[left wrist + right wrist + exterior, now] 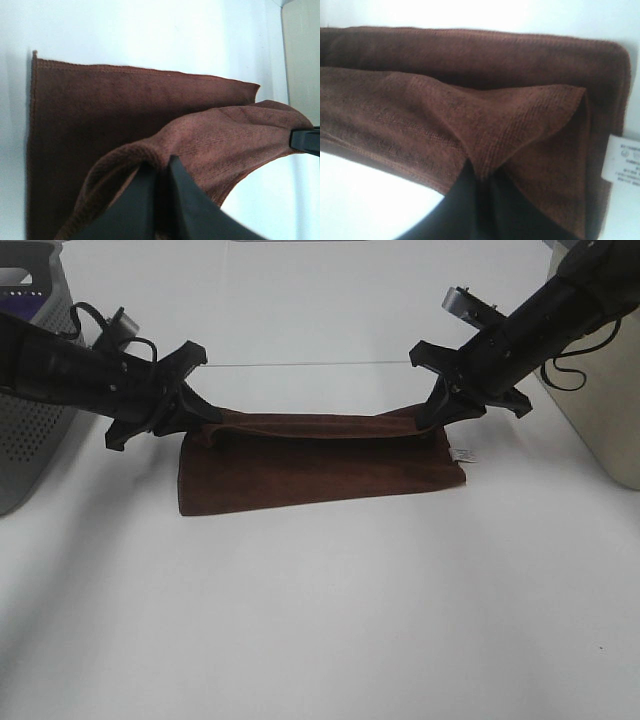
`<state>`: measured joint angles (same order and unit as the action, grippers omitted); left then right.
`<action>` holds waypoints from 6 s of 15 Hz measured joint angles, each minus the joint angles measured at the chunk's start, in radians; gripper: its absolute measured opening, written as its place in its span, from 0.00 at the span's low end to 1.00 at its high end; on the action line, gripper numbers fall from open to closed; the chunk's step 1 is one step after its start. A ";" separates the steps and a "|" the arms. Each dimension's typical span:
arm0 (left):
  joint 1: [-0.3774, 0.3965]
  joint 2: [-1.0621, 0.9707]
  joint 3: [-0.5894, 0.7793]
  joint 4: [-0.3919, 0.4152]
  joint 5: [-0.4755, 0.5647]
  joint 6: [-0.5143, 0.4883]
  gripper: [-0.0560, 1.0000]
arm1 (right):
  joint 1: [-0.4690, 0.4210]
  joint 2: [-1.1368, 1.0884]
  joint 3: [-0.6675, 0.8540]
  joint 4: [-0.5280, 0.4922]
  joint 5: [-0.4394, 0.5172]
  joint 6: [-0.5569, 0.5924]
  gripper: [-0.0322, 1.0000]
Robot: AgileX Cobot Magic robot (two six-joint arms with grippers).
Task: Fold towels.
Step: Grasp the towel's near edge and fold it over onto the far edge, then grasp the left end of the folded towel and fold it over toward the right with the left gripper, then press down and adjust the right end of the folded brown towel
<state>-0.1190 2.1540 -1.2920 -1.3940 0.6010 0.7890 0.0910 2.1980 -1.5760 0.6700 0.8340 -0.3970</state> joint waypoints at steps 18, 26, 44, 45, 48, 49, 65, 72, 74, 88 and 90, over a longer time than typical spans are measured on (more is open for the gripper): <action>0.019 0.086 -0.127 0.259 0.045 -0.159 0.82 | -0.001 -0.027 -0.009 -0.244 0.016 0.142 0.97; -0.021 0.141 -0.154 0.244 0.033 -0.282 0.78 | -0.001 -0.030 -0.009 -0.295 0.048 0.183 0.97; -0.214 0.112 -0.433 0.332 0.062 -0.428 0.10 | -0.001 -0.030 -0.009 -0.297 0.048 0.184 0.97; -0.230 0.137 -0.449 0.332 0.054 -0.437 0.10 | -0.001 -0.030 -0.009 -0.297 0.048 0.184 0.97; -0.295 0.262 -0.550 0.333 0.025 -0.499 0.12 | -0.001 -0.030 -0.009 -0.297 0.048 0.184 0.97; -0.311 0.281 -0.578 0.331 0.009 -0.519 0.15 | -0.001 -0.030 -0.009 -0.297 0.048 0.184 0.97; -0.069 0.195 -0.596 0.442 0.168 -0.542 0.84 | 0.025 -0.026 -0.009 0.416 0.126 -0.216 0.97; -0.068 0.195 -0.596 0.566 0.217 -0.547 0.84 | 0.056 0.189 -0.076 0.559 0.095 -0.288 0.96; -0.068 0.195 -0.596 0.572 0.231 -0.547 0.84 | 0.051 0.191 -0.077 0.487 0.055 -0.270 0.96; -0.068 0.148 -0.596 0.619 0.398 -0.498 0.84 | -0.012 -0.050 -0.079 0.014 0.216 -0.074 0.96; -0.068 0.073 -0.596 0.643 0.469 -0.475 0.84 | -0.012 -0.117 -0.079 -0.035 0.292 -0.023 0.96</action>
<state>-0.1870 2.2270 -1.8880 -0.7510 1.0700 0.3140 0.0790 2.0810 -1.6550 0.6350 1.1260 -0.4200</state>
